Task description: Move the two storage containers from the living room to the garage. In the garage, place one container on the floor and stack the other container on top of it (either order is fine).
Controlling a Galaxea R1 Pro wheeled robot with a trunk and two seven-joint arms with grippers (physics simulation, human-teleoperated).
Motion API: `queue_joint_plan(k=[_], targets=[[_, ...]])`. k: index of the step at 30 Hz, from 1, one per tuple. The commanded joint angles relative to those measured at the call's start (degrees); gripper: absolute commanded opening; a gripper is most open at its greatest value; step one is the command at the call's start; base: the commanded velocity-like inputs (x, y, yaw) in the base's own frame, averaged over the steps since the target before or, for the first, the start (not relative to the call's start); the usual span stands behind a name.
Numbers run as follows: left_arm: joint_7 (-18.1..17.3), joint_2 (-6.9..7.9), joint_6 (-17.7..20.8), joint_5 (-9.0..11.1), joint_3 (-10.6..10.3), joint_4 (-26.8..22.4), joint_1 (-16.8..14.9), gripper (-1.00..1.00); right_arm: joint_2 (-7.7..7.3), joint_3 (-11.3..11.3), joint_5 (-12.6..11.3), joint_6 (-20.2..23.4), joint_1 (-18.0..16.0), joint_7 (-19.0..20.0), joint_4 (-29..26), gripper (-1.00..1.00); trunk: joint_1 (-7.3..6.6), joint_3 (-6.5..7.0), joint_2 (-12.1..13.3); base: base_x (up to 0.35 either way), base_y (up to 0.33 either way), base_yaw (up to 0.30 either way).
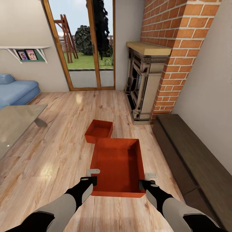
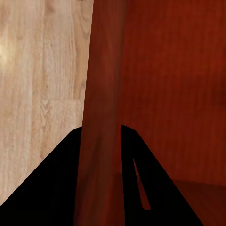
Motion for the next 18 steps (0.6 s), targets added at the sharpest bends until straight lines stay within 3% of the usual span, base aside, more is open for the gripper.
queue_joint_plan(k=[1,18], targets=[[1.2,0.00,0.4,-1.1,0.3,-0.3,0.0,-1.00,0.17,0.7,-1.0,0.0,0.0,0.0,0.1,-1.00,0.03,0.00,-0.1,0.000,0.000,0.000],[1.2,0.00,0.4,-1.1,0.3,-0.3,0.0,-1.00,0.17,0.7,-1.0,0.0,0.0,0.0,0.1,-1.00,0.03,1.55,-0.1,0.000,0.000,0.000]])
